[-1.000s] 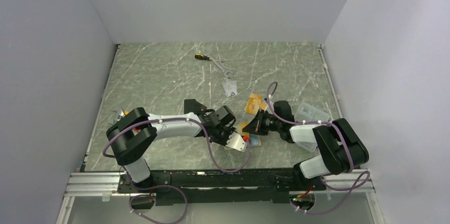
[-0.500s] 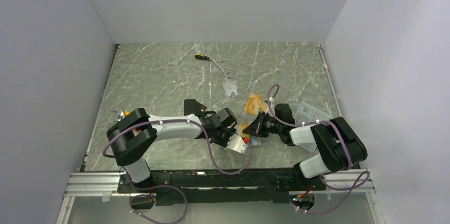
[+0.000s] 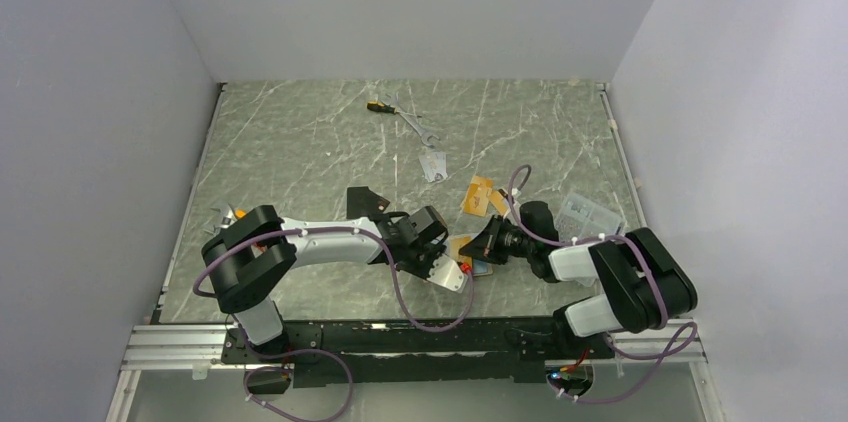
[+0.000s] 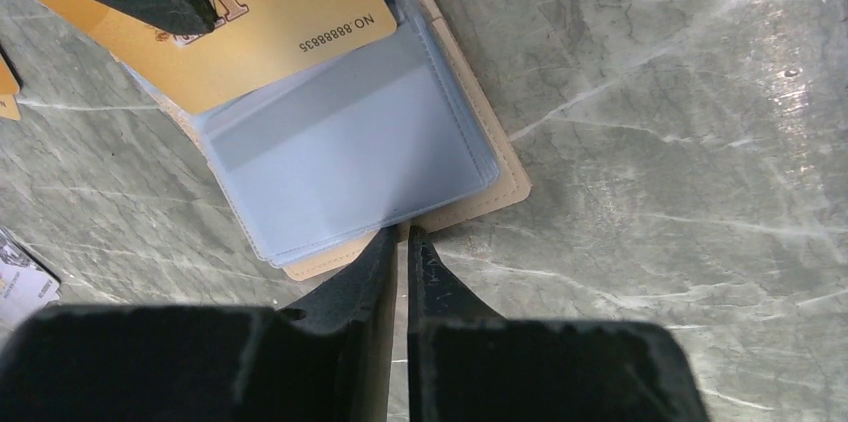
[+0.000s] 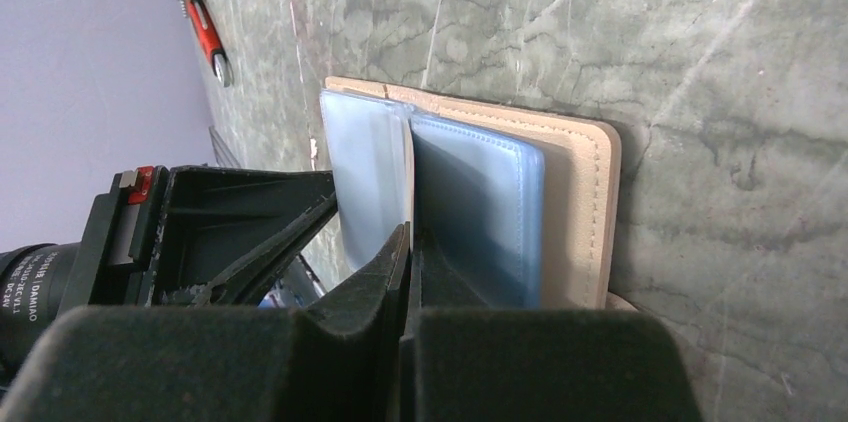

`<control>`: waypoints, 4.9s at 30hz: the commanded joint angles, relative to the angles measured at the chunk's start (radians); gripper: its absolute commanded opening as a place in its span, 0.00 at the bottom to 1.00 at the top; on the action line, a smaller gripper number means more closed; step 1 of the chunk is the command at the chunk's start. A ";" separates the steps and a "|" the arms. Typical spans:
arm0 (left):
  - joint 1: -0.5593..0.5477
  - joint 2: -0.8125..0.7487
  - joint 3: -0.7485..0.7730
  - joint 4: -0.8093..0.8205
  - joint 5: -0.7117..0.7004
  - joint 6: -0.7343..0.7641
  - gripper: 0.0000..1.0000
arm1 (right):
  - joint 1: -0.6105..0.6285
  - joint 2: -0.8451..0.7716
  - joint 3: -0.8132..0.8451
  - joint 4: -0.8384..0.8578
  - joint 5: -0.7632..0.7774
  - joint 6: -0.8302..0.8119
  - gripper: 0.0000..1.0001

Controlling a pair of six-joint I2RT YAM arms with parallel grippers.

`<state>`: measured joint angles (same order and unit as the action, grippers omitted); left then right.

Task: Put the credit cards into the card holder
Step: Insert the credit card into the card holder.

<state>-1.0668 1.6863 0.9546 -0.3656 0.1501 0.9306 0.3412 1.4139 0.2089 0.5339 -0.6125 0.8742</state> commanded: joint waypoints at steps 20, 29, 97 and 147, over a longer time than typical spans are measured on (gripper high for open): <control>-0.022 0.003 -0.009 -0.011 -0.001 0.014 0.08 | 0.009 0.114 0.065 -0.093 -0.072 -0.060 0.00; -0.022 -0.003 -0.011 -0.012 -0.004 0.014 0.07 | 0.023 0.163 0.084 -0.116 -0.103 -0.076 0.00; -0.024 -0.024 -0.019 -0.044 -0.018 0.012 0.00 | 0.307 0.059 0.418 -0.716 0.287 -0.204 0.51; -0.024 -0.032 -0.031 -0.049 -0.024 0.026 0.00 | 0.340 0.073 0.445 -0.711 0.333 -0.151 0.00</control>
<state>-1.0836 1.6669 0.9356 -0.3786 0.1131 0.9485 0.6525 1.4586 0.6163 -0.1898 -0.2913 0.7105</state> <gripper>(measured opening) 0.010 0.007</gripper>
